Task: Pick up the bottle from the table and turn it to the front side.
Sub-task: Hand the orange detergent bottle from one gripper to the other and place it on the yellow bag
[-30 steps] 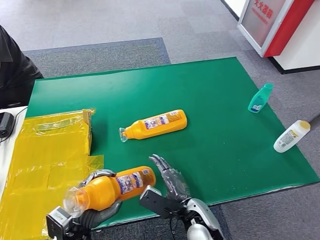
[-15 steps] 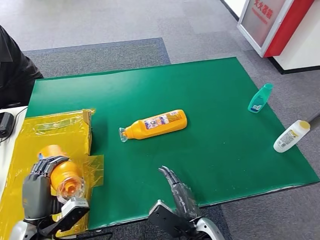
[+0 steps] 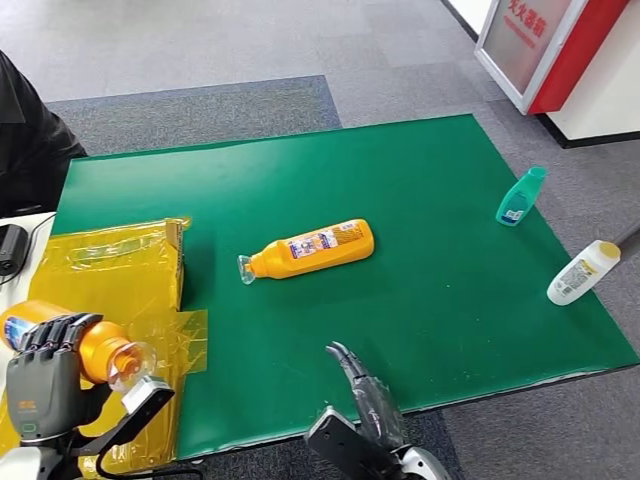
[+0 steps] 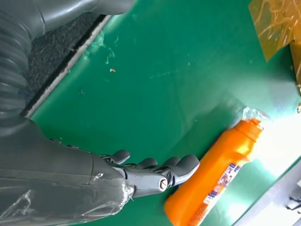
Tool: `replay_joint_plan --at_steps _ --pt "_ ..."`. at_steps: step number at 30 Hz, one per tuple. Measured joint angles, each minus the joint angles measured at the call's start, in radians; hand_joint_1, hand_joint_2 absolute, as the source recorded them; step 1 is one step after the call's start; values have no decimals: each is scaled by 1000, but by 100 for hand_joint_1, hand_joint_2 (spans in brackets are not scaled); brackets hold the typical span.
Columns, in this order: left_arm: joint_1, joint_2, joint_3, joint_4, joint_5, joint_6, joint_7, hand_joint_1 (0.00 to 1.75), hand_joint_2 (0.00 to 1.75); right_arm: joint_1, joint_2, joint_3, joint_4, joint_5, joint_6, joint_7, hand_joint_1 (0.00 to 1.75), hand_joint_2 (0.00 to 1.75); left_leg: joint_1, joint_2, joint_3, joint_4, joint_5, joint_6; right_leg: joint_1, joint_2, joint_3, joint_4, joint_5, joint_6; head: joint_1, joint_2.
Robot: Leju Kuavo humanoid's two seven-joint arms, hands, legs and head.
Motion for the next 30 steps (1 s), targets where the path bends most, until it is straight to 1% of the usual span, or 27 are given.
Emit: replay_joint_plan --at_steps 2,4,7,9,11,13,16,19,21,22,25,26,27,30 --pt "-17 49 -15 23 -23 2 111 175 175 2 -1 1 2 -11 7 -2 0 175 0 0 0 0 0 0 0 0 -1 0 0 -1 0 0" --pt "-45 120 -55 58 -29 -3 242 175 175 1 -4 5 6 -24 13 -7 0 175 1 0 0 0 0 -1 1 0 -1 0 0 -1 0 0" --pt "-100 214 -152 113 -33 -32 407 175 175 -7 -11 16 15 -46 20 -12 0 175 2 0 0 0 1 -1 1 0 -1 0 0 -1 0 0" --pt "-140 259 -220 153 -35 -63 477 172 175 -14 -17 26 24 -61 22 -12 0 175 2 0 0 0 1 -2 2 0 0 0 0 -1 0 0" --pt "-172 284 -280 188 -36 -90 513 168 175 -23 -23 36 33 -74 23 -12 0 175 1 0 0 0 1 -2 1 0 0 0 0 -1 0 0" --pt "-199 294 -329 220 -36 -113 526 167 175 -32 -30 48 43 -84 23 -10 0 175 1 0 0 0 1 -2 1 0 0 0 1 0 0 0" --pt "-234 299 -382 263 -36 -144 528 161 175 -46 -41 65 57 -96 23 -5 0 175 0 0 0 0 1 -2 0 0 2 0 1 0 0 0" --pt "-260 298 -419 298 -36 -158 525 151 175 -58 -52 80 71 -104 23 -1 0 175 0 0 0 0 1 -2 0 0 2 0 1 0 0 0" --pt "-275 297 -437 315 -36 -166 522 139 175 -65 -58 89 80 -109 23 -1 0 175 1 0 0 0 1 -2 0 0 2 0 1 0 0 0" --pt "-282 296 -445 321 -36 -174 523 119 175 -68 -60 92 83 -112 23 -1 0 175 1 0 0 0 1 -2 0 0 2 0 1 0 0 0" --pt "-298 292 -467 333 -36 -210 530 19 175 -76 -66 101 91 -119 23 2 0 175 1 0 0 0 1 -2 1 0 2 0 1 0 0 0" --pt "-301 290 -473 336 -36 -223 531 3 175 -79 -67 104 94 -121 23 3 0 175 1 0 0 0 1 -2 1 0 2 0 1 0 0 0" --pt "-304 287 -476 339 -36 -234 531 0 175 -81 -69 107 97 -124 23 4 0 175 1 0 0 0 1 -2 1 0 3 0 1 0 0 0" --pt "-303 273 -477 344 -37 -269 524 0 175 -84 -71 111 104 -131 24 6 0 175 1 0 -1 0 1 -2 1 0 3 0 1 0 0 0"
